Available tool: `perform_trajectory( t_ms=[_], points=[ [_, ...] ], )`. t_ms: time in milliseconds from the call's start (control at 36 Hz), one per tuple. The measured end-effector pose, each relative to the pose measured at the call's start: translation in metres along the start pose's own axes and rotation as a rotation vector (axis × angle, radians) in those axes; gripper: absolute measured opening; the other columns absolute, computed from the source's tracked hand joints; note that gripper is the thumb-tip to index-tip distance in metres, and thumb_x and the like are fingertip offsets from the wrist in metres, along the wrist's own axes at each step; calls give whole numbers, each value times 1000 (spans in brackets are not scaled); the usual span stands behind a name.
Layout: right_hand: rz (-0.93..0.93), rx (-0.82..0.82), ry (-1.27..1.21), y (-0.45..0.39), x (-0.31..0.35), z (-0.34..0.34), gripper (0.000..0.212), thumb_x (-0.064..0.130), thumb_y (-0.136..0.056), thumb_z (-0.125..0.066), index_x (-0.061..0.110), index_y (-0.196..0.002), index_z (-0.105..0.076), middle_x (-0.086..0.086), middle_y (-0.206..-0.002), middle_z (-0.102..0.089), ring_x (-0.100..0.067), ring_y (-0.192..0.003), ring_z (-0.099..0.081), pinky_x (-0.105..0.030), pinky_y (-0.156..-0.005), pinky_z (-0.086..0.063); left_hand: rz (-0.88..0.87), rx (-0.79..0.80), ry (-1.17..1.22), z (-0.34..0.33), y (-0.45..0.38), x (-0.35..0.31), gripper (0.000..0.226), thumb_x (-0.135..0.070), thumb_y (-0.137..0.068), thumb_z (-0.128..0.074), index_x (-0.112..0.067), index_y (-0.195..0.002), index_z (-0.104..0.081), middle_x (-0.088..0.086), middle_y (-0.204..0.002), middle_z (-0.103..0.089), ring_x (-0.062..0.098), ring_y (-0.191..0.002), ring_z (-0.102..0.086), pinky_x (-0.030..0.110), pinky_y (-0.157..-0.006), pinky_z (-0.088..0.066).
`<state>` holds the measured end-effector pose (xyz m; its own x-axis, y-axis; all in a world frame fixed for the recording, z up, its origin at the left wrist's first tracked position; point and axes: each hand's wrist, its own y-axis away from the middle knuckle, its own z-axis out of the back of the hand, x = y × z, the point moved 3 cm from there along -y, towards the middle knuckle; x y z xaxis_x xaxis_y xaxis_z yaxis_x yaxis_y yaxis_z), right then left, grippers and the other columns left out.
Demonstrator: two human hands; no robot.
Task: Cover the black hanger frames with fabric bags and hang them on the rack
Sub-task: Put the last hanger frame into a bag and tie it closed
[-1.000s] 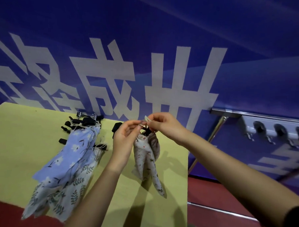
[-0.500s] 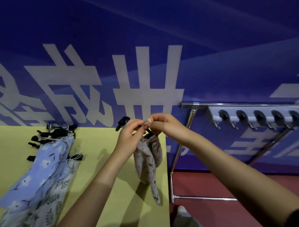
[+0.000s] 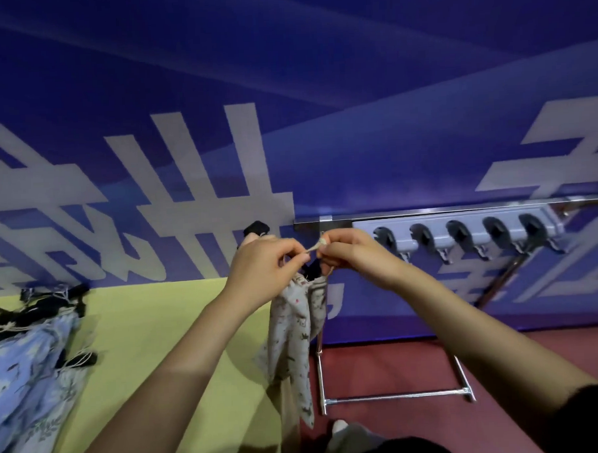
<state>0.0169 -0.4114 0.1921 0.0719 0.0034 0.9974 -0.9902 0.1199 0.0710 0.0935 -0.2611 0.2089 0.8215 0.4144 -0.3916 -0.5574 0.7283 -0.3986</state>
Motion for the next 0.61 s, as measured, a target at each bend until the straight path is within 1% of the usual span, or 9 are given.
perform_trajectory(
  t_ms=[56,139,194,250,306,361,417,472,611],
  points=[
    [-6,-4,-26,-1,-5,13,10,9,-85,-55,5,-75,-56,-4,-58,-45,-12,-53,-47,-20,-60,-46,-36,32,-67,-8,-11,-7,14,-37,-90,-62,-30,-83,-70,-12,-67,-58,6,-74,-50,26,-72,-22],
    [-12,-5,-64,-5,-10,30,9,12,-81,-53,7,-73,-56,-3,-60,-48,-11,-52,-40,-21,-56,-37,-120,65,-107,-20,-27,-15,21,-40,-89,-52,-28,-79,-66,-10,-73,-63,12,-86,-58,23,-83,-22],
    [-9,8,-94,-8,-13,37,9,8,-81,-51,5,-74,-55,4,-59,-55,-8,-50,-39,-18,-53,-34,-141,117,14,-32,-32,-18,22,-33,-92,-49,-22,-80,-64,-8,-88,-70,5,-104,-58,17,-105,-17],
    [-25,2,-109,-8,-20,43,9,9,-80,-50,4,-73,-55,3,-61,-57,-8,-49,-39,-18,-51,-32,-7,264,255,-49,-32,-16,18,-27,-96,-49,-21,-84,-62,-6,-98,-70,-1,-115,-51,20,-113,-19],
    [-53,-10,-81,-5,-31,50,11,12,-80,-51,3,-75,-55,-3,-64,-57,-8,-48,-38,-18,-50,-32,145,379,486,-73,-27,-11,16,-36,-92,-49,-29,-83,-60,-2,-86,-68,18,-98,-62,40,-97,-43],
    [-83,-29,-37,2,-45,57,13,16,-80,-53,5,-75,-57,-3,-63,-58,-8,-47,-37,-17,-50,-32,213,387,596,-93,-22,-10,21,-43,-87,-48,-27,-84,-61,9,-85,-68,32,-88,-62,47,-84,-48],
    [-107,-62,21,10,-61,65,14,20,-82,-54,10,-73,-60,2,-60,-57,-9,-48,-37,-18,-50,-31,254,411,679,-112,-18,-12,18,-32,-90,-51,-20,-85,-64,7,-84,-69,29,-86,-64,43,-85,-48],
    [-120,-121,107,16,-76,76,17,25,-84,-57,18,-70,-64,-1,-62,-56,-13,-53,-40,-25,-53,-32,300,439,747,-132,-16,-15,15,-18,-94,-53,-14,-84,-64,1,-78,-68,15,-79,-64,32,-82,-48],
    [-163,-237,215,20,-96,98,18,18,-94,-61,4,-82,-64,-11,-64,-50,-20,-61,-43,-34,-61,-35,414,426,789,-162,-22,-16,13,-25,-87,-57,-25,-76,-64,3,-77,-64,15,-77,-57,29,-73,-41]
  ],
)
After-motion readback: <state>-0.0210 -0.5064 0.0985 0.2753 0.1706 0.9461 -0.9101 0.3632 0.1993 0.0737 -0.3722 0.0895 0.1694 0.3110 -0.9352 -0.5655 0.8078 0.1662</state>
